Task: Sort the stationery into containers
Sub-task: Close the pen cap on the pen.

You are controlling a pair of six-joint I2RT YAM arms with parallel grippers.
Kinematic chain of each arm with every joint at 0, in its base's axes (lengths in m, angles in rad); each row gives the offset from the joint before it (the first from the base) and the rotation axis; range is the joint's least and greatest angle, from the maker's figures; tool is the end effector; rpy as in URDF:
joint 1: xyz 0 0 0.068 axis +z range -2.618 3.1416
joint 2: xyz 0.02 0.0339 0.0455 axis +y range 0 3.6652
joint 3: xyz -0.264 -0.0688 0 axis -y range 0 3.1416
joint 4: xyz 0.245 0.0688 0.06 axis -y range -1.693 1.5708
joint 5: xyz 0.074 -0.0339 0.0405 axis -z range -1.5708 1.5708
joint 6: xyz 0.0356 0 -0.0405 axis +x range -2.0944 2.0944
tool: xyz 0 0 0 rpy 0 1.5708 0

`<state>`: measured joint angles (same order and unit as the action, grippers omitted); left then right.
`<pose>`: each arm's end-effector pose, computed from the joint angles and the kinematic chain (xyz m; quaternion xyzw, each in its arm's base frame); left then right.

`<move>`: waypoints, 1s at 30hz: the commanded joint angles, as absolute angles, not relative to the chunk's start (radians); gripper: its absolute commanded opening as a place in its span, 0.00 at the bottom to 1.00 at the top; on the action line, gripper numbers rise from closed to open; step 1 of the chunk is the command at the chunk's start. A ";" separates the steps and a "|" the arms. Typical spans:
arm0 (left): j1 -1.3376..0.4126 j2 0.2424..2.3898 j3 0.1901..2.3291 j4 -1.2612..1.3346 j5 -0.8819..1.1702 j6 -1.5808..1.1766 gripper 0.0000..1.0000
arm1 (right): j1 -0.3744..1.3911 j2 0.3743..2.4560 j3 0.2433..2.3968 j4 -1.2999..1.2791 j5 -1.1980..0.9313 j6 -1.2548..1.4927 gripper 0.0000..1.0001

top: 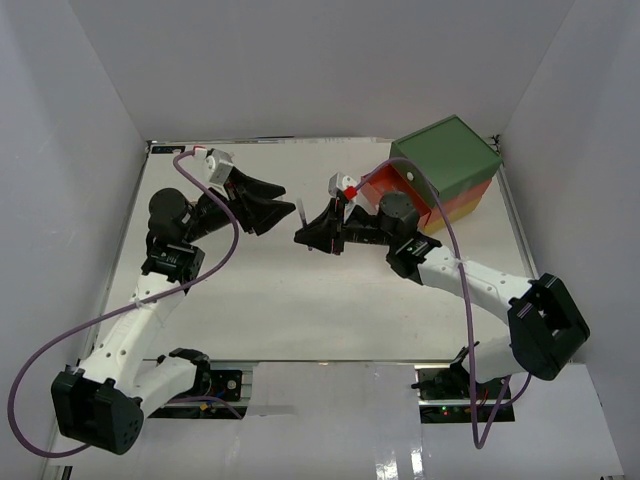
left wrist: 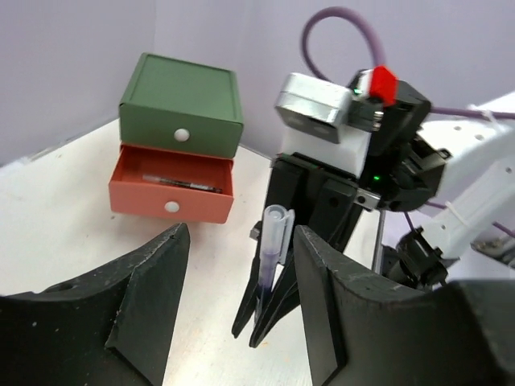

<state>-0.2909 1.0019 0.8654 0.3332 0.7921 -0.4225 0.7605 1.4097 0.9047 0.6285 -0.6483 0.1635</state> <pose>0.2090 -0.0890 0.3814 0.2591 0.6035 -0.4783 0.5829 0.2190 0.2380 0.3207 -0.4127 0.5297 0.5054 0.5419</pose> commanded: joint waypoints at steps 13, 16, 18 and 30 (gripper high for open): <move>-0.288 1.118 0.994 0.445 1.227 -0.374 0.64 | 0.706 1.367 0.957 0.540 -0.945 0.069 0.08; -0.290 1.137 1.014 0.485 1.247 -0.365 0.66 | 0.706 1.373 0.972 0.506 -0.966 0.049 0.08; -0.288 1.146 1.028 0.503 1.264 -0.370 0.68 | 0.707 1.374 0.976 0.502 -0.973 0.040 0.08; -0.291 1.223 1.043 0.637 1.335 -0.476 0.64 | 0.707 1.410 1.025 0.480 -0.989 0.035 0.08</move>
